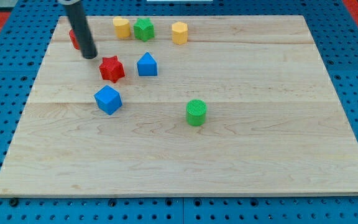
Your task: Move the yellow blocks close to the triangle
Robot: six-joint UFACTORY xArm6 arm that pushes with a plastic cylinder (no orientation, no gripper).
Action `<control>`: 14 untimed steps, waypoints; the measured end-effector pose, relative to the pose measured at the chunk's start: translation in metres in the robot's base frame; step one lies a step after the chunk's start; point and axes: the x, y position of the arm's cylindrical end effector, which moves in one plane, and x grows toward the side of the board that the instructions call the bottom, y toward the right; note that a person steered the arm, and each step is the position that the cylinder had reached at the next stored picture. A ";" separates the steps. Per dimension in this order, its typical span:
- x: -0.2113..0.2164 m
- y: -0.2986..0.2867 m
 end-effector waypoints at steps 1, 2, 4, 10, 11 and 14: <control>-0.026 -0.024; -0.039 -0.024; -0.089 0.025; 0.019 0.173; 0.022 0.215; 0.012 0.348</control>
